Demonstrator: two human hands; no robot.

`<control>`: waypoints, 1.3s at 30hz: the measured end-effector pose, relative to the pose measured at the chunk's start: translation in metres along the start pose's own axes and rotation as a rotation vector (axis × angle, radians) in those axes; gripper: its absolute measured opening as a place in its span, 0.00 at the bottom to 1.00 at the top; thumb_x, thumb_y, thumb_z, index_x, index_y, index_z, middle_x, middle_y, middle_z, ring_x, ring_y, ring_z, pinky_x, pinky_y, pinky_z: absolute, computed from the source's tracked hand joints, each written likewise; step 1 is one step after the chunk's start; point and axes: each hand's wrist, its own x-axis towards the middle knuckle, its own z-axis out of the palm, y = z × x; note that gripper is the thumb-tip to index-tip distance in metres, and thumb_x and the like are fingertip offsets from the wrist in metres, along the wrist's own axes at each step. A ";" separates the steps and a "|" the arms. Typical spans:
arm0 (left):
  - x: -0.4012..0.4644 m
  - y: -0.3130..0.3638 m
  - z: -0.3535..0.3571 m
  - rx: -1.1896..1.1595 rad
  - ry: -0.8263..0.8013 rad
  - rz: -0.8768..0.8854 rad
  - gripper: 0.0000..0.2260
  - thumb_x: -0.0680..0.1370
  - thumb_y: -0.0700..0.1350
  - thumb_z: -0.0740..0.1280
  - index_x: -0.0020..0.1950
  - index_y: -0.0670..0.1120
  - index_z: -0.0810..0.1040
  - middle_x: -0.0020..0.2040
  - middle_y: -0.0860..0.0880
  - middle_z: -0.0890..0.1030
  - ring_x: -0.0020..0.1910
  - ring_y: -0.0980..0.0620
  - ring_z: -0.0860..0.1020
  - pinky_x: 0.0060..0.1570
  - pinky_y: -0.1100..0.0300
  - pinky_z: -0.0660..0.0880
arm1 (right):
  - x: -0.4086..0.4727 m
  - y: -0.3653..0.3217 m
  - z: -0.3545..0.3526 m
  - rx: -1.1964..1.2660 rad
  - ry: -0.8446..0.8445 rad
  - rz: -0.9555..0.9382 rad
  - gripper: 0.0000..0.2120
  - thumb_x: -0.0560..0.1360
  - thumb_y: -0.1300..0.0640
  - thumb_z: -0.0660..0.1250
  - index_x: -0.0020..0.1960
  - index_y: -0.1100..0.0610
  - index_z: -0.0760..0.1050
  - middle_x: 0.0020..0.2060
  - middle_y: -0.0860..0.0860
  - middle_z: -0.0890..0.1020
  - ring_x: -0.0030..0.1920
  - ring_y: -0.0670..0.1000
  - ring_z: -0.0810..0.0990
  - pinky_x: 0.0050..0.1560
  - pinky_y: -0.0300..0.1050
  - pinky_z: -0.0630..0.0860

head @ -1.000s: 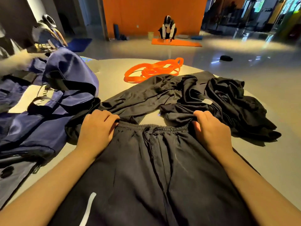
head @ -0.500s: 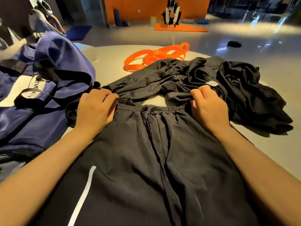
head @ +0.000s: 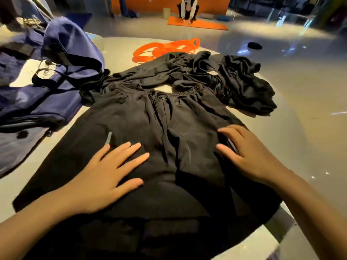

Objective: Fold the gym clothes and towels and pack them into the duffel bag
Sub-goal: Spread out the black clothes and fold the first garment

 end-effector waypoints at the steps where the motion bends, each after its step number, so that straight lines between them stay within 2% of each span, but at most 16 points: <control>1: -0.003 -0.005 0.003 0.057 0.023 0.018 0.25 0.77 0.71 0.40 0.74 0.70 0.48 0.78 0.60 0.52 0.76 0.60 0.47 0.73 0.56 0.44 | -0.018 0.006 0.004 -0.017 -0.022 0.036 0.33 0.75 0.30 0.48 0.72 0.48 0.65 0.69 0.48 0.68 0.69 0.50 0.66 0.69 0.46 0.63; 4: -0.001 -0.016 -0.002 0.116 0.009 0.036 0.26 0.80 0.67 0.44 0.76 0.62 0.55 0.76 0.56 0.58 0.75 0.58 0.53 0.71 0.57 0.49 | -0.042 0.025 0.014 -0.092 0.012 0.106 0.34 0.76 0.32 0.47 0.75 0.48 0.62 0.74 0.48 0.63 0.73 0.48 0.60 0.70 0.40 0.54; 9: 0.001 -0.024 -0.007 0.079 0.018 0.045 0.28 0.79 0.68 0.45 0.75 0.58 0.62 0.75 0.53 0.64 0.74 0.55 0.59 0.71 0.56 0.52 | -0.038 0.034 0.014 -0.091 0.028 0.123 0.33 0.74 0.35 0.47 0.75 0.48 0.61 0.75 0.47 0.62 0.74 0.48 0.59 0.72 0.43 0.55; 12: -0.003 -0.010 -0.011 0.095 0.054 0.017 0.29 0.79 0.67 0.45 0.73 0.55 0.67 0.72 0.50 0.70 0.71 0.49 0.68 0.69 0.49 0.60 | -0.039 0.033 0.015 -0.071 0.054 0.127 0.33 0.74 0.34 0.47 0.75 0.47 0.62 0.74 0.47 0.63 0.74 0.47 0.59 0.72 0.44 0.56; 14: -0.003 0.018 -0.027 0.046 0.139 0.041 0.27 0.79 0.66 0.48 0.71 0.54 0.71 0.70 0.52 0.72 0.66 0.50 0.73 0.65 0.52 0.67 | -0.040 0.032 0.016 -0.059 0.079 0.130 0.33 0.74 0.34 0.48 0.75 0.47 0.62 0.74 0.46 0.63 0.74 0.47 0.60 0.71 0.45 0.57; 17: 0.005 0.089 -0.060 -0.244 0.195 0.194 0.21 0.79 0.61 0.55 0.66 0.55 0.75 0.66 0.57 0.73 0.63 0.60 0.72 0.62 0.66 0.67 | -0.039 0.033 0.017 -0.041 0.102 0.136 0.31 0.75 0.36 0.50 0.74 0.47 0.64 0.73 0.46 0.65 0.73 0.48 0.62 0.71 0.46 0.59; 18: 0.011 0.114 -0.066 -0.304 0.182 0.286 0.19 0.79 0.60 0.56 0.64 0.55 0.76 0.66 0.56 0.73 0.64 0.60 0.71 0.63 0.66 0.66 | -0.039 0.033 0.018 -0.033 0.116 0.137 0.30 0.75 0.37 0.51 0.73 0.48 0.66 0.72 0.46 0.67 0.72 0.48 0.64 0.70 0.46 0.61; 20: 0.026 0.151 -0.059 -0.227 0.126 0.462 0.16 0.80 0.59 0.56 0.60 0.56 0.78 0.67 0.53 0.74 0.67 0.56 0.70 0.67 0.59 0.65 | -0.040 0.032 0.017 0.030 0.194 0.121 0.26 0.77 0.39 0.54 0.68 0.51 0.72 0.67 0.48 0.73 0.67 0.49 0.70 0.65 0.43 0.65; 22: 0.040 0.165 -0.044 -0.050 0.063 0.523 0.14 0.77 0.60 0.57 0.50 0.58 0.80 0.64 0.51 0.77 0.64 0.51 0.74 0.64 0.50 0.69 | -0.048 0.028 0.010 0.128 0.339 0.079 0.20 0.79 0.41 0.57 0.61 0.53 0.77 0.57 0.47 0.78 0.58 0.46 0.74 0.58 0.39 0.69; 24: 0.048 0.162 -0.037 0.006 -0.017 0.453 0.10 0.73 0.59 0.62 0.41 0.56 0.78 0.55 0.53 0.80 0.52 0.50 0.80 0.52 0.52 0.77 | -0.068 0.023 -0.001 0.216 0.413 0.036 0.18 0.76 0.40 0.59 0.56 0.49 0.77 0.51 0.41 0.78 0.53 0.40 0.74 0.54 0.37 0.71; 27: 0.046 0.148 -0.032 -0.100 -0.088 0.358 0.05 0.70 0.53 0.65 0.42 0.54 0.77 0.49 0.57 0.79 0.45 0.53 0.79 0.42 0.56 0.78 | -0.097 0.010 -0.011 0.305 0.256 -0.028 0.23 0.70 0.30 0.60 0.59 0.42 0.75 0.57 0.34 0.74 0.61 0.39 0.72 0.57 0.34 0.68; 30: 0.038 0.139 -0.035 -0.238 0.057 0.256 0.04 0.70 0.49 0.66 0.43 0.55 0.79 0.44 0.60 0.79 0.42 0.62 0.78 0.41 0.66 0.75 | -0.107 0.010 0.002 0.204 0.091 -0.073 0.28 0.65 0.27 0.63 0.62 0.37 0.72 0.63 0.29 0.66 0.66 0.33 0.62 0.62 0.30 0.60; 32: 0.037 0.133 -0.038 -0.423 0.228 0.112 0.04 0.71 0.49 0.67 0.43 0.55 0.80 0.42 0.61 0.80 0.42 0.64 0.79 0.42 0.68 0.73 | -0.103 0.012 0.008 0.166 0.122 -0.090 0.21 0.68 0.35 0.62 0.59 0.39 0.74 0.61 0.30 0.67 0.64 0.30 0.61 0.61 0.32 0.60; 35: 0.038 0.127 -0.040 -0.616 0.424 -0.082 0.07 0.71 0.43 0.73 0.44 0.55 0.81 0.41 0.58 0.82 0.42 0.60 0.81 0.42 0.69 0.74 | -0.086 0.017 0.000 0.241 0.266 -0.051 0.16 0.69 0.49 0.55 0.51 0.49 0.78 0.51 0.33 0.73 0.57 0.28 0.69 0.53 0.28 0.67; 37: 0.039 0.121 -0.040 -0.721 0.463 -0.170 0.11 0.70 0.39 0.75 0.46 0.54 0.81 0.41 0.55 0.81 0.40 0.56 0.81 0.41 0.67 0.75 | -0.063 0.018 -0.015 0.300 0.349 -0.013 0.11 0.72 0.49 0.57 0.48 0.49 0.76 0.44 0.34 0.75 0.50 0.31 0.74 0.46 0.25 0.69; 39: 0.041 0.111 -0.035 -0.802 0.490 -0.239 0.12 0.70 0.39 0.74 0.46 0.55 0.80 0.41 0.52 0.81 0.38 0.54 0.79 0.40 0.67 0.74 | -0.030 0.018 -0.027 0.263 0.356 0.018 0.07 0.77 0.47 0.62 0.47 0.48 0.76 0.39 0.38 0.77 0.43 0.39 0.77 0.41 0.30 0.70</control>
